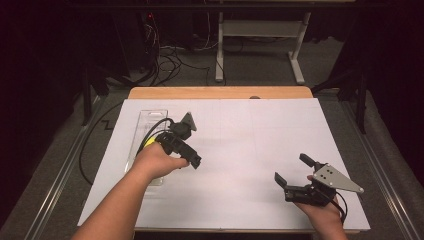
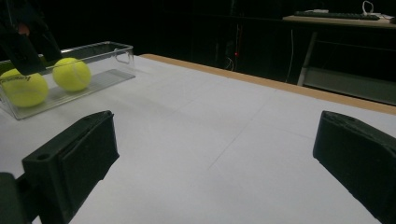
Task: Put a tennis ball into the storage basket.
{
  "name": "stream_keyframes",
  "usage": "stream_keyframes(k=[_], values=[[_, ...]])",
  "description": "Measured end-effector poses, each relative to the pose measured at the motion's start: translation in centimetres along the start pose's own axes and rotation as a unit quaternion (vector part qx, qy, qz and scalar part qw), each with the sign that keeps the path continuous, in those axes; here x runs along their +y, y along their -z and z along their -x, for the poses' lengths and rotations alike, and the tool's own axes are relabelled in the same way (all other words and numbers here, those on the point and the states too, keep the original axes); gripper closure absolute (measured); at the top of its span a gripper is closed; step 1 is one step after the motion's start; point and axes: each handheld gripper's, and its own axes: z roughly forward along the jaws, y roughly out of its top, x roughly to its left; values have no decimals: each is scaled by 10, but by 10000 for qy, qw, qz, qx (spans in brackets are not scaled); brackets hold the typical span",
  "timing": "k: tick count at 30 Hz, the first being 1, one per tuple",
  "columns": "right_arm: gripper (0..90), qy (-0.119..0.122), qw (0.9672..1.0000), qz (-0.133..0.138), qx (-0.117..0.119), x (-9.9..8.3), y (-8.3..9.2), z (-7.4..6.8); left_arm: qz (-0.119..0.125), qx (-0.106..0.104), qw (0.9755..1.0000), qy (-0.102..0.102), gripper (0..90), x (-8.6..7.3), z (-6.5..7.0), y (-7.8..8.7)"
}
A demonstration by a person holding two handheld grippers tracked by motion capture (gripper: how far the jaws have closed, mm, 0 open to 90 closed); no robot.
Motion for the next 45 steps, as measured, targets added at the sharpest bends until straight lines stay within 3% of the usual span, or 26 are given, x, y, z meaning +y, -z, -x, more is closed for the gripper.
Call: stream_keyframes(k=[11, 14, 22, 25, 29, 34, 38, 40, 42, 44, 45], values=[[4, -37, 10000, -34, 13, -1, -1, 0, -53, -92, 9996, -245, 7, 17, 29, -9], [4, -19, 10000, -33, 16, -1, -1, 0, 22, -150, 9995, -280, 7, 17, 29, -16], [4, -12, 10000, -26, -9, -1, 0, 1, -113, -304, 9988, -356, 6, 13, 29, -51], [4, -12, 10000, 22, 2, 0, 1, 0, 4, -387, 9985, -385, 7, 11, 31, -61], [4, -2, 10000, 20, 19, -1, 1, 0, 3, -334, 9984, -447, 6, 9, 35, -79], [4, -16, 10000, -34, 25, -3, -1, 0, 462, -383, 9973, -429, 7, 6, 35, -86], [4, -40, 10000, -33, 9, -3, 0, 1, 908, -543, 9935, -419, 8, -2, 30, -92], [4, -38, 10000, -20, 15, -3, 1, 1, 1256, -714, 9880, -542, 10, -9, 27, -94], [4, -43, 10000, -11, 17, -3, 1, 1, 1562, -724, 9831, -622, 10, -15, 24, -96], [4, -59, 10000, -30, 8, -4, 0, 1, 1868, -825, 9771, -592, 9, -21, 20, -100], [4, -71, 10000, -46, 4, -4, 0, 1, 1956, -840, 9753, -589, 10, -24, 18, -103]])
